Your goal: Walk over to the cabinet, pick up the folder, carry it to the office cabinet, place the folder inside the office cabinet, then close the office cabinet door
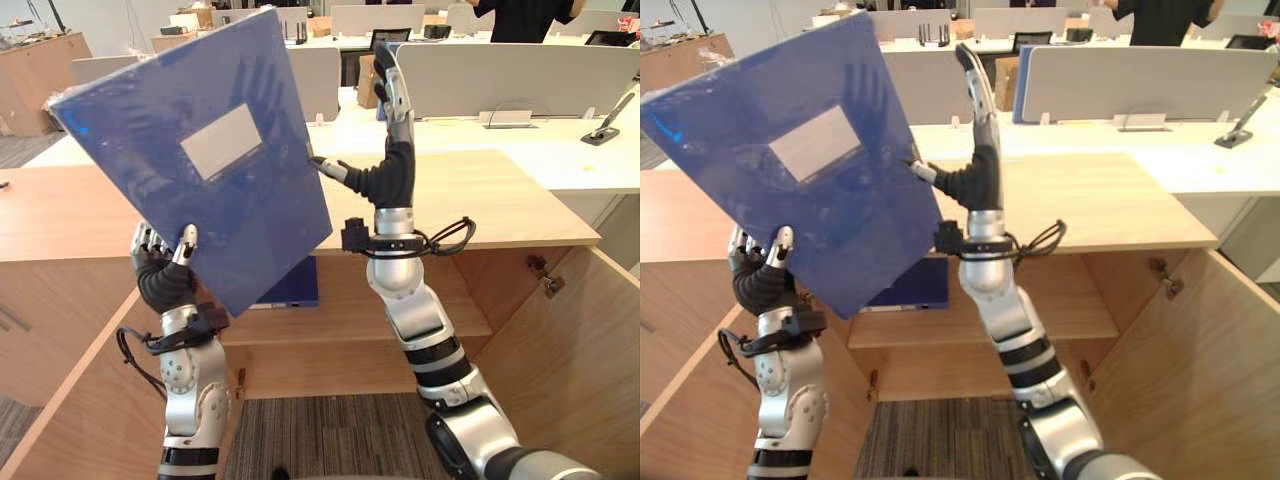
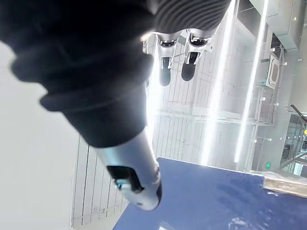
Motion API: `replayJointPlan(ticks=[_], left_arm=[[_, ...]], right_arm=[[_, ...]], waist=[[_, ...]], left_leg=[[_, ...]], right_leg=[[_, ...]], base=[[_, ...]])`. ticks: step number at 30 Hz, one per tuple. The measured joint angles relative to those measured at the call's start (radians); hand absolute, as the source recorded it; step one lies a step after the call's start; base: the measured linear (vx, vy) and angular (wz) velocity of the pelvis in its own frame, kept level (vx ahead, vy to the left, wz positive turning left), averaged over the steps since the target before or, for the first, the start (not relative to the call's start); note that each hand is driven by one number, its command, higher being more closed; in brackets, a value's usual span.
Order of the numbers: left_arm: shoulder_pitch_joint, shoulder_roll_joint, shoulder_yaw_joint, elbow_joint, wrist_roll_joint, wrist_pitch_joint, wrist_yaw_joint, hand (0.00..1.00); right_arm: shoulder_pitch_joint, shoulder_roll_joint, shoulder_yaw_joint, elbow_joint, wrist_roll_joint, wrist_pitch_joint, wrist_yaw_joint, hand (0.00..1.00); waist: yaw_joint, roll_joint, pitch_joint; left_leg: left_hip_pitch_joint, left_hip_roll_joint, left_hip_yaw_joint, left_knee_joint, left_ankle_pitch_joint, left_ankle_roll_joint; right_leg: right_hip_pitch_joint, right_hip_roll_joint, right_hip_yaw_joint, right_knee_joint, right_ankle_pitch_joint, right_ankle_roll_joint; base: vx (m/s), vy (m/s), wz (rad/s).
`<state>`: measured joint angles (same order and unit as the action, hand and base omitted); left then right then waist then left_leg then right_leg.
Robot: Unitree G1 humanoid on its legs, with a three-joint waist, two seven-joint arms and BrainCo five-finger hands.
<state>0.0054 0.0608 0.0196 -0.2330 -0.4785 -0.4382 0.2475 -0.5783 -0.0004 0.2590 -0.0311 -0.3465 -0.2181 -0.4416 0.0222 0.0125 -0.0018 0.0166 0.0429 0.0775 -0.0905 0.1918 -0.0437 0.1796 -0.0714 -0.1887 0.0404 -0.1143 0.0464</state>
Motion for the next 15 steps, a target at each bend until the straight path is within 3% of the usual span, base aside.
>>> replayJointPlan(ticks=[10, 13, 15], left_arm=[[0.0, -0.021, 0.013, 0.0, 0.011, -0.004, 0.032, 1.0], [0.0, -0.021, 0.013, 0.0, 0.011, -0.004, 0.029, 1.0], [0.0, -0.02, 0.014, 0.0, -0.004, -0.004, 0.007, 1.0]], right_arm=[[0.082, 0.015, 0.053, -0.018, -0.016, -0.001, 0.024, 0.0], [0.1, 0.015, 0.064, -0.016, 0.104, -0.013, 0.083, 0.0], [0.103, 0.015, 0.077, 0.009, 0.246, -0.024, 0.134, 0.0]], waist=[[0.0, 0.0, 0.0], [-0.001, 0.0, 0.0], [-0.001, 0.0, 0.0]], left_leg=[[0.001, 0.0, 0.0, -0.001, 0.0, 0.0], [0.001, 0.0, 0.0, -0.004, 0.0, 0.0], [0.0, 0.0, 0.0, -0.004, 0.0, 0.0]], right_leg=[[0.002, 0.0, 0.0, -0.003, 0.002, 0.0], [0.003, 0.0, 0.0, -0.004, 0.002, 0.0], [0.003, 0.0, 0.0, -0.004, 0.002, 0.0]], base=[[0.0, 0.0, 0.0], [0.0, 0.0, 0.0], [0.0, 0.0, 0.0]])
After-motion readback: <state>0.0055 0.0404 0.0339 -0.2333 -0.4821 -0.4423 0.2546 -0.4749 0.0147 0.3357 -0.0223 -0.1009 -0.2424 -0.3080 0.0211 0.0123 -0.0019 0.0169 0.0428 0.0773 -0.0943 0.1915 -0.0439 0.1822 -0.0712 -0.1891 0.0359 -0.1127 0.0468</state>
